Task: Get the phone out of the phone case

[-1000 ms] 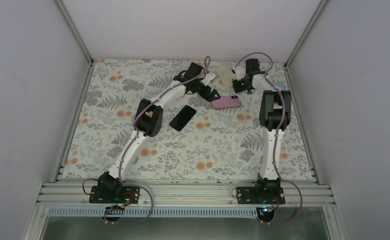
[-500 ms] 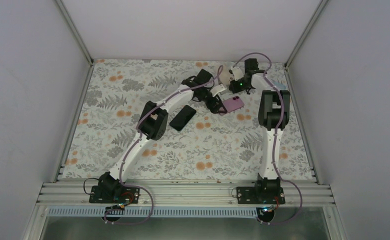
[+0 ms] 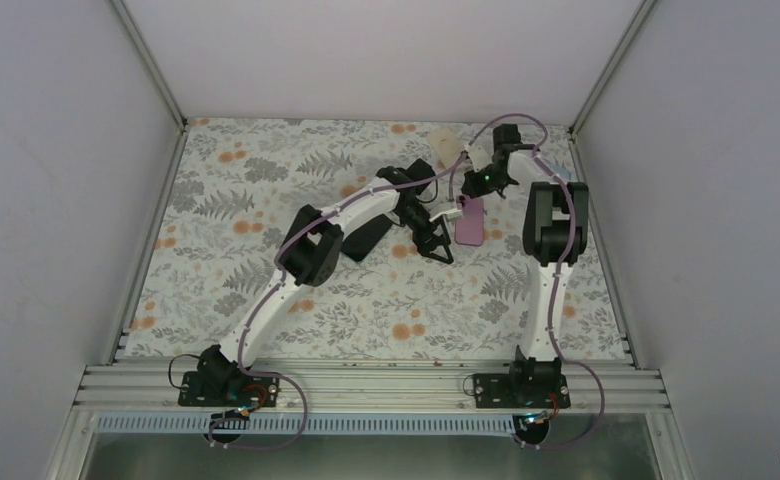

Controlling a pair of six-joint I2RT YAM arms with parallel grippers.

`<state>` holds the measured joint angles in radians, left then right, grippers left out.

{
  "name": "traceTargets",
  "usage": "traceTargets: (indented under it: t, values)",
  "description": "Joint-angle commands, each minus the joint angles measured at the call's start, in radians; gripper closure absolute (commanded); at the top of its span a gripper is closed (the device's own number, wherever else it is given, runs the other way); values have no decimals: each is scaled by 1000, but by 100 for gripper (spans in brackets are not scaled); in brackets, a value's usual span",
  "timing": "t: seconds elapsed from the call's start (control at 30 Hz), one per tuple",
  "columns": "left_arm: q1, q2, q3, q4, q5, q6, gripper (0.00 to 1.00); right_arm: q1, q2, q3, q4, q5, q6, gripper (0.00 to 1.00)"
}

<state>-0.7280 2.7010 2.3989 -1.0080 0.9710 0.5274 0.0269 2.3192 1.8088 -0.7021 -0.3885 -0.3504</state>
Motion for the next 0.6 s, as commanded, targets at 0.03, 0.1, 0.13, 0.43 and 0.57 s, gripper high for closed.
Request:
traceTargets:
  t: [0.03, 0.1, 0.13, 0.43, 0.57]
  values:
    - [29, -56, -51, -146, -149, 1, 0, -45, -136, -61, 13, -39, -5, 96]
    - [56, -138, -61, -130, -234, 4, 0, -59, -210, -74, 16, -58, -19, 92]
    - [71, -182, -65, -126, -270, 6, 0, -65, -245, -80, 10, -68, -37, 85]
    - [207, -745, -495, 166, -611, -12, 0, -61, -661, -286, -12, 110, -122, 0]
    - [325, -946, -711, 229, -597, 0, 0, -65, -765, -405, -16, 280, -117, 0]
